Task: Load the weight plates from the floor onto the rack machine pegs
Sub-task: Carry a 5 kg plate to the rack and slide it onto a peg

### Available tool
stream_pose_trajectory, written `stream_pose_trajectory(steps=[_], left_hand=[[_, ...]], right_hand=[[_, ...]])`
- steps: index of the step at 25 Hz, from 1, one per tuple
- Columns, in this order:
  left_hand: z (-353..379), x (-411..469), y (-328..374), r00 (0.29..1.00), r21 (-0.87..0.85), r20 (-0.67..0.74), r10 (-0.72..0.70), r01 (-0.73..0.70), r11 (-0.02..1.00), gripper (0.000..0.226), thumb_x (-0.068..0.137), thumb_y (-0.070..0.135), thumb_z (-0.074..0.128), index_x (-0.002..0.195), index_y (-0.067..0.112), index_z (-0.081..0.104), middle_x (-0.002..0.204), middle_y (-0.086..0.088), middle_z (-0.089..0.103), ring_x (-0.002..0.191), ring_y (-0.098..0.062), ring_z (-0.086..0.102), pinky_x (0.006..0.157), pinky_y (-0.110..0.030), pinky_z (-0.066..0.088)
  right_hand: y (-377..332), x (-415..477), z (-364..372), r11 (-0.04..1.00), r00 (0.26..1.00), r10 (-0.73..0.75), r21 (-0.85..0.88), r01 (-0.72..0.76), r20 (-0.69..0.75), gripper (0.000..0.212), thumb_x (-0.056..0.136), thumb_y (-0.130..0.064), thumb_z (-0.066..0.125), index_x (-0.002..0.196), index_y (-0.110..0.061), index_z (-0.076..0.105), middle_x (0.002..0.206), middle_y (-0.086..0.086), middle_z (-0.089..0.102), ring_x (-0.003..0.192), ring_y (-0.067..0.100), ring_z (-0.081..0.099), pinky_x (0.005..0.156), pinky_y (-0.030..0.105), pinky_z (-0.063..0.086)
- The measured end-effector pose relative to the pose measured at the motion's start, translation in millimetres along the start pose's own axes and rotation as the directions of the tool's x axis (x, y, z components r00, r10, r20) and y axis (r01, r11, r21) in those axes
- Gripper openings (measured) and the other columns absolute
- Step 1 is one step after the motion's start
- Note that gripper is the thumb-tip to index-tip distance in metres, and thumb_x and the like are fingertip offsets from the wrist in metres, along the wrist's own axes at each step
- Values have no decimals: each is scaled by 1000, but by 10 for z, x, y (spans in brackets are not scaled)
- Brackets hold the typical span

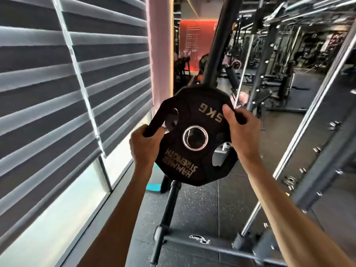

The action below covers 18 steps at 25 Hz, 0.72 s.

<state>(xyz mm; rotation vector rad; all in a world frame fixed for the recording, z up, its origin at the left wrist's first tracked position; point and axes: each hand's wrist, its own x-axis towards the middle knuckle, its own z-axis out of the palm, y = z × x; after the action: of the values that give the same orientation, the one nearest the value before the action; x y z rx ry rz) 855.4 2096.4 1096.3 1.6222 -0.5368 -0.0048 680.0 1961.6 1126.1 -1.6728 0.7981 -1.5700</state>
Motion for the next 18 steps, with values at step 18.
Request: stream_pose_trajectory(steps=[18], left_hand=[[495, 539, -409, 960, -6, 145, 240, -241, 970, 26, 84, 31, 70, 72, 12, 58, 59, 4, 57, 53, -11, 50, 50, -15, 36]], right_hand=[[520, 79, 273, 921, 951, -295, -294, 257, -95, 46, 98, -49, 49, 108, -4, 54, 108, 12, 53, 100, 23, 53, 88, 31, 46]])
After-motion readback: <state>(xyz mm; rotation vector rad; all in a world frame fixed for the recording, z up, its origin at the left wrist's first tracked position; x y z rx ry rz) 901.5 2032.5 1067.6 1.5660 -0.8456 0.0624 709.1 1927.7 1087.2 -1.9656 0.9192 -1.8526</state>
